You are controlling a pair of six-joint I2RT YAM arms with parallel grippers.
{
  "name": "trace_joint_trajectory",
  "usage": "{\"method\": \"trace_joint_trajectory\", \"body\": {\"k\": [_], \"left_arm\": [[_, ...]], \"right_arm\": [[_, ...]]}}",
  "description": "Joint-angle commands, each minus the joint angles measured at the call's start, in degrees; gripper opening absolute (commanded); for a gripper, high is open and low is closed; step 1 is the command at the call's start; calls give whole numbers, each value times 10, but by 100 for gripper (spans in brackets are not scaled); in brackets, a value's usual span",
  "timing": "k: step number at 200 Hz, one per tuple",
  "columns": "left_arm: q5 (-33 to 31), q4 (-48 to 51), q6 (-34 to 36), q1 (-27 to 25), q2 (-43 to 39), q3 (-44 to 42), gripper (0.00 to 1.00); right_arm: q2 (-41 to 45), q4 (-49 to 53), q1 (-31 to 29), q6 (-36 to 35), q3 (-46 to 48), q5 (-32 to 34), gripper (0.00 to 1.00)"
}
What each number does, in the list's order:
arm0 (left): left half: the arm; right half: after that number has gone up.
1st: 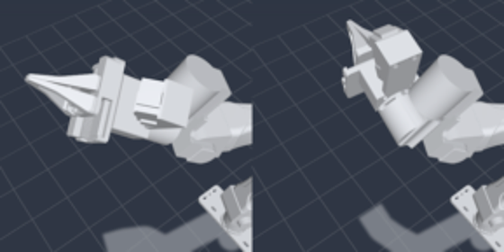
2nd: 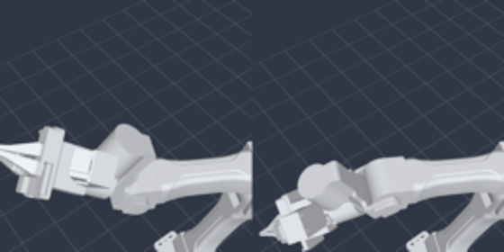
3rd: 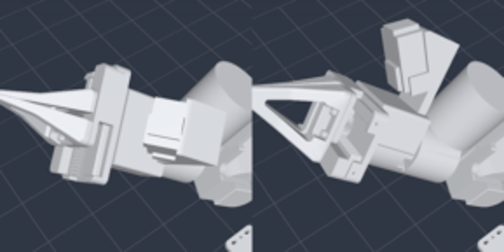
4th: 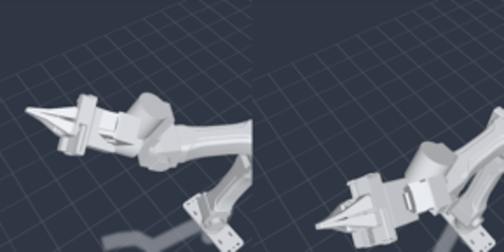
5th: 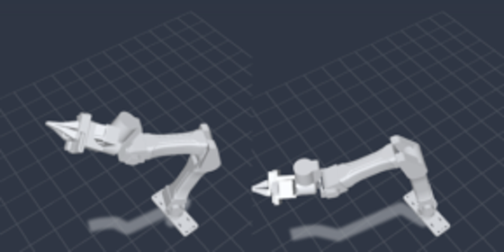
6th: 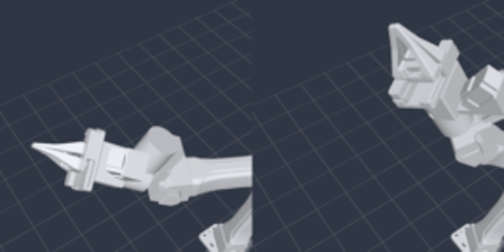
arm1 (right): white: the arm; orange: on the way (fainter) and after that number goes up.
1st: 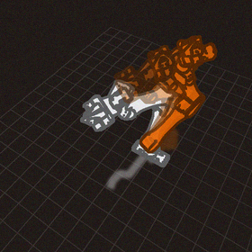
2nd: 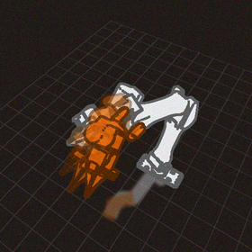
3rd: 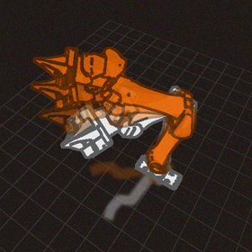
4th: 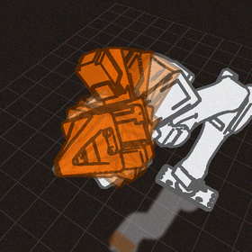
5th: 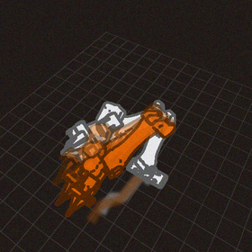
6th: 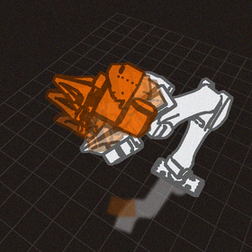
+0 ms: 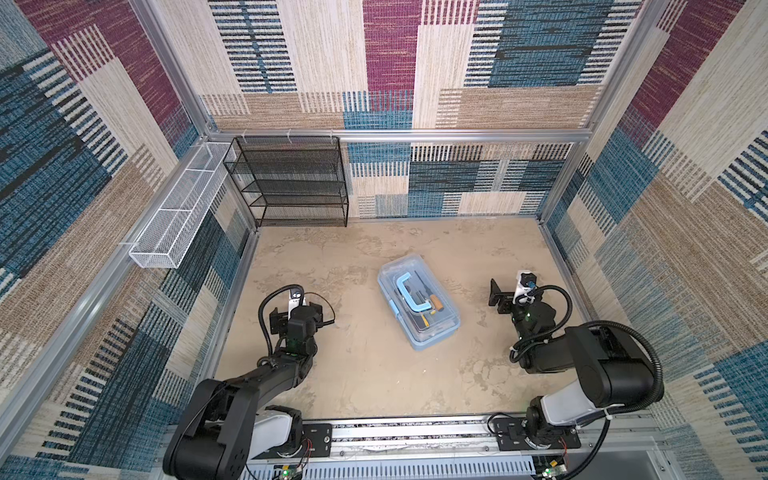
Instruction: Pack the tool kit
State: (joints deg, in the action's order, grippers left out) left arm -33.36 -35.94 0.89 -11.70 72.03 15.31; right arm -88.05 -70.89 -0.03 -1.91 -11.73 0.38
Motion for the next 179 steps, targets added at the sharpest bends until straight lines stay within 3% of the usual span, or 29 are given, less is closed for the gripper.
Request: {"method": "trace_joint_trajectory", "body": {"k": [1, 20, 44, 60, 83, 98, 108, 112, 179], "left_arm": [[65, -93, 44, 10, 38, 36, 100], [90, -107, 41, 20, 70, 52, 100], [135, -220, 31, 52, 138, 33, 97], [175, -156, -1, 76, 115, 38, 97], [216, -192, 3, 95, 168, 56, 97], [240, -82, -6, 103, 152, 95, 94], [249, -117, -7, 110, 163, 87, 92], [248, -128, -6, 111, 166, 86, 98], [259, -112, -13, 118, 161, 89, 99]], "right_arm": [[0, -30, -1, 4, -2, -3, 100], [0, -30, 0, 4, -2, -3, 100], [0, -30, 0, 4, -2, -3, 100], [0, -30, 0, 4, -2, -3, 100], [0, -30, -1, 4, -2, -3, 100], [0, -30, -1, 4, -2, -3, 100], [0, -30, 0, 4, -2, -3, 100], [0, -30, 0, 4, -1, -3, 100], [1, -32, 0, 4, -1, -3, 100]]}}
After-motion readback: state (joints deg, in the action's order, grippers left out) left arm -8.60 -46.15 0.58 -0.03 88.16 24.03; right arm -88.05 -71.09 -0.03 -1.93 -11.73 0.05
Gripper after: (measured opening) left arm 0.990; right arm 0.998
